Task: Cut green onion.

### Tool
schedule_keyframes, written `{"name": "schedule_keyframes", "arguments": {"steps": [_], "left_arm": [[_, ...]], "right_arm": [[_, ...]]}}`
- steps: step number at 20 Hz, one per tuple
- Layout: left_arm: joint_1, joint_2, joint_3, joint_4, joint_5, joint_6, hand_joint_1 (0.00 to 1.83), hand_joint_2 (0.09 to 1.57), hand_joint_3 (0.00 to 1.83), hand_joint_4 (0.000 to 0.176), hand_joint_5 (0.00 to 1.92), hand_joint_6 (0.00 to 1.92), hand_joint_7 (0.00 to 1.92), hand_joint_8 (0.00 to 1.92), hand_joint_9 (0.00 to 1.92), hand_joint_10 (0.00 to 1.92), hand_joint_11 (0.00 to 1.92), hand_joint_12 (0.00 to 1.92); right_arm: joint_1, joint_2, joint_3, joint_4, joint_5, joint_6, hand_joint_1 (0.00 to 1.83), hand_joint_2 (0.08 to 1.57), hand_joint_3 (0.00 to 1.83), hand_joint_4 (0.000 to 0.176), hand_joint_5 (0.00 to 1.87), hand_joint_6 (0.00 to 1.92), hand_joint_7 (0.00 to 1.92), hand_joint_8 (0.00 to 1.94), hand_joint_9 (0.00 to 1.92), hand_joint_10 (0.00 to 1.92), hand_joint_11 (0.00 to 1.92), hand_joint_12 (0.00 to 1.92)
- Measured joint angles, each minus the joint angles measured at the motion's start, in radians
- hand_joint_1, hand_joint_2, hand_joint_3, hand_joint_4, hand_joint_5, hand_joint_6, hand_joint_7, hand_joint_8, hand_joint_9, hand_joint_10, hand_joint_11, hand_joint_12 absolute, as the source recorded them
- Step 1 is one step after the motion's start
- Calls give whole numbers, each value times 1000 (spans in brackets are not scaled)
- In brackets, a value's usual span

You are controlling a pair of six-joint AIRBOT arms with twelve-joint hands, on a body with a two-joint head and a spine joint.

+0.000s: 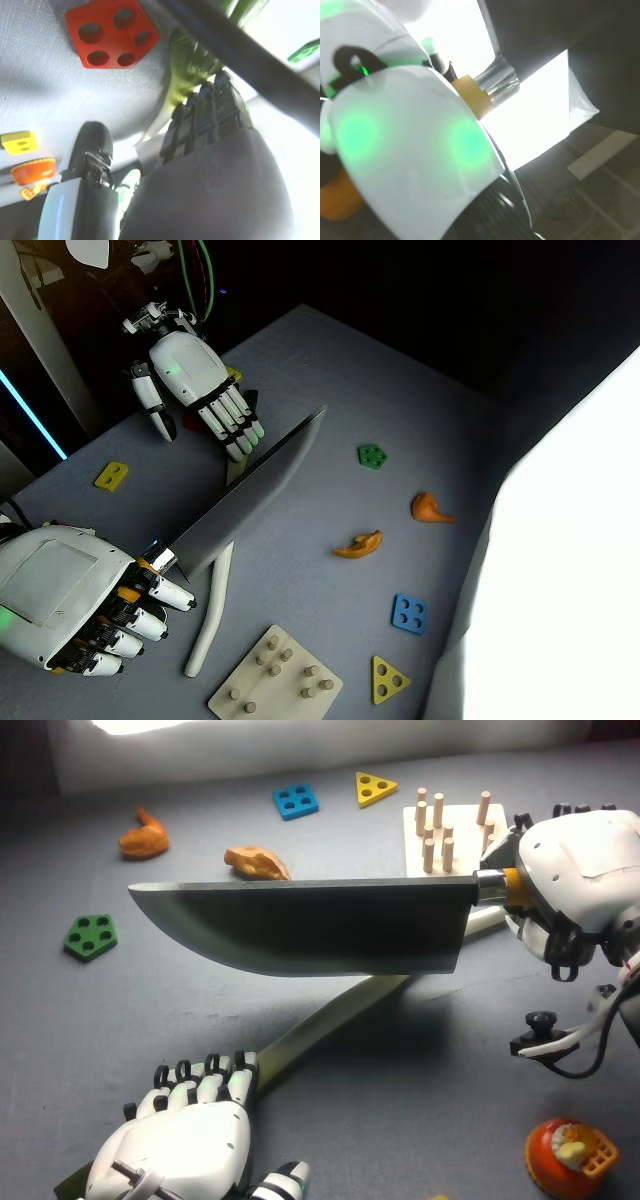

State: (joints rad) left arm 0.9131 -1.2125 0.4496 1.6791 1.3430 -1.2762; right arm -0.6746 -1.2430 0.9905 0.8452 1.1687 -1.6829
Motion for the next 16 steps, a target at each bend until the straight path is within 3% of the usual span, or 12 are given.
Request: {"name": "schedule_keyframes", "arguments": {"steps": [8, 16], "left_arm": [[0, 0, 0, 4, -5, 0, 420, 1378, 1, 3, 0, 0, 0, 0, 0, 0, 0, 0], [-1, -1, 0, 22, -36, 0, 407, 1388, 4, 4, 0, 0, 0, 0, 0, 0, 0, 0]], "right_arm": [[-21, 27, 20, -33, -24, 6, 1598, 1239, 0, 176, 1266, 1921, 1554, 1941, 1603, 1921, 1668, 1921], [-53, 113, 22, -35, -36, 8, 1603, 1232, 0, 176, 1295, 1921, 1557, 1941, 1592, 1921, 1667, 1921]]}}
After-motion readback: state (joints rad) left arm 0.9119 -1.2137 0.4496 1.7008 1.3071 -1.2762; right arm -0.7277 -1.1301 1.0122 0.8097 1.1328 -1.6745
